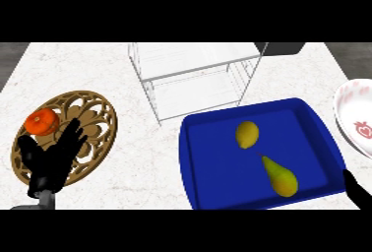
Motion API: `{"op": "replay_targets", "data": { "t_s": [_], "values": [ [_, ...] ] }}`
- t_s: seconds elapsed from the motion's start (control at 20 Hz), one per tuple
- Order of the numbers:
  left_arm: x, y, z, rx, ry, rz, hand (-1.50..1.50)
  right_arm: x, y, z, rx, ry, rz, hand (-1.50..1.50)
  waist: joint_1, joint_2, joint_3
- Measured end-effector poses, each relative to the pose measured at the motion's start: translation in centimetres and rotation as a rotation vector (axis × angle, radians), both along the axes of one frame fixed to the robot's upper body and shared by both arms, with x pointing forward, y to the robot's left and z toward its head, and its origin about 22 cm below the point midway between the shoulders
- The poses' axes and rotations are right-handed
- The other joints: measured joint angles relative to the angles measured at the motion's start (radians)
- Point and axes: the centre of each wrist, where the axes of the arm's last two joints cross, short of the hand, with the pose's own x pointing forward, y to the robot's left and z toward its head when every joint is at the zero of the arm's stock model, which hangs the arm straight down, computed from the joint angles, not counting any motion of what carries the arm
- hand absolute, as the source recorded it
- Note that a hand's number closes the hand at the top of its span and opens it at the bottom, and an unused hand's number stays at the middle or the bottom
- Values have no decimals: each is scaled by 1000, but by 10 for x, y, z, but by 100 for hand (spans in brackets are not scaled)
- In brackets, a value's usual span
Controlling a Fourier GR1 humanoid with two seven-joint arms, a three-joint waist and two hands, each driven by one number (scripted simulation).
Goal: Pick the lemon from the tray and place it in the tiered shelf
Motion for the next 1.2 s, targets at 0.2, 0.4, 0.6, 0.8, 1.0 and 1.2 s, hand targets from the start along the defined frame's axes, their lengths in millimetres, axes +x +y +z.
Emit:
{"op": "replay_targets", "data": {
  "t_s": [0.2,0.4,0.6,0.8,1.0,1.2],
  "values": [
    [8,-1,2,-10,9,-20,0,-27,44,11,12,5,50,-150,29,4,0],
    [13,-7,5,-16,18,-44,0,-40,75,33,43,49,121,-150,53,8,0],
    [19,-9,8,-19,21,-63,0,-40,94,56,66,140,171,-150,72,13,-1],
    [24,-15,9,-14,25,-73,0,-23,106,71,69,231,156,-150,89,17,-1],
    [23,-13,9,-16,14,-84,0,1,113,82,34,281,115,-150,97,17,-1],
    [24,-15,9,-17,16,-93,0,34,118,83,0,325,63,-150,105,19,-1]
  ]
}}
